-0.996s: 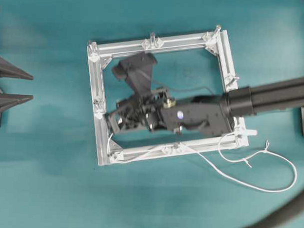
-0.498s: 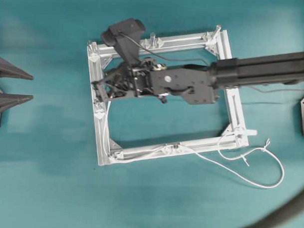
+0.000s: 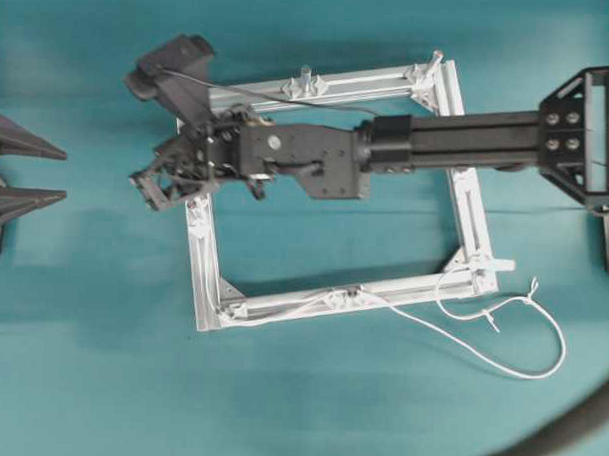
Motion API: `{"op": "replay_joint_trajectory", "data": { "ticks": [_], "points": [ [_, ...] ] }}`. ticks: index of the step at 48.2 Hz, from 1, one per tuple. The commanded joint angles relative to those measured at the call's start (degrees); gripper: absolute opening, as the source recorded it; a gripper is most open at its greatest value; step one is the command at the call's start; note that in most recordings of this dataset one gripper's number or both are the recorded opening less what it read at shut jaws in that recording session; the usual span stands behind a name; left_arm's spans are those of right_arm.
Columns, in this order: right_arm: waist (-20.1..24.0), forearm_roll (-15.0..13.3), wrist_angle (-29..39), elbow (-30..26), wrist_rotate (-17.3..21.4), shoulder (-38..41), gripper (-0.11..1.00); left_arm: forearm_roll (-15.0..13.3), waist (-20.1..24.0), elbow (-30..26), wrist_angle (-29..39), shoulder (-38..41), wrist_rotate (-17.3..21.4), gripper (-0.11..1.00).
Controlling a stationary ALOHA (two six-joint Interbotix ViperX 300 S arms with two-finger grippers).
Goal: Move the cable alternately left and right between 8 pins so it hooks onto each one.
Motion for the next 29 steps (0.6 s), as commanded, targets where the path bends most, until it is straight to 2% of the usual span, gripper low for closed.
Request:
{"op": "replay_joint_trajectory", "data": {
  "ticks": [1, 6, 15, 20, 29],
  "points": [
    [-1.14, 2.02, 1.05, -5.01, -2.64, 0.18, 0.15, 0.18, -0.18, -0.70, -0.35, 0.44, -0.18, 0.67],
    [-2.37, 4.04, 2.99, -10.11, -5.80, 2.81, 0.15, 0.18, -0.18, -0.70, -0.35, 0.44, -0.18, 0.67],
    [-4.04, 4.66, 6.68, -17.75, -9.05, 6.24, 0.15, 0.18, -0.18, -0.62, -0.35, 0.44, -0.18, 0.67],
    [-5.36, 4.66, 8.17, -21.01, -9.32, 7.38, 0.15, 0.18, -0.18, -0.62, -0.35, 0.44, -0.18, 0.67],
    [-7.12, 4.66, 8.53, -21.71, -8.70, 8.00, 0.15, 0.18, -0.18, -0.62, -0.35, 0.44, -0.18, 0.67]
  ]
}}
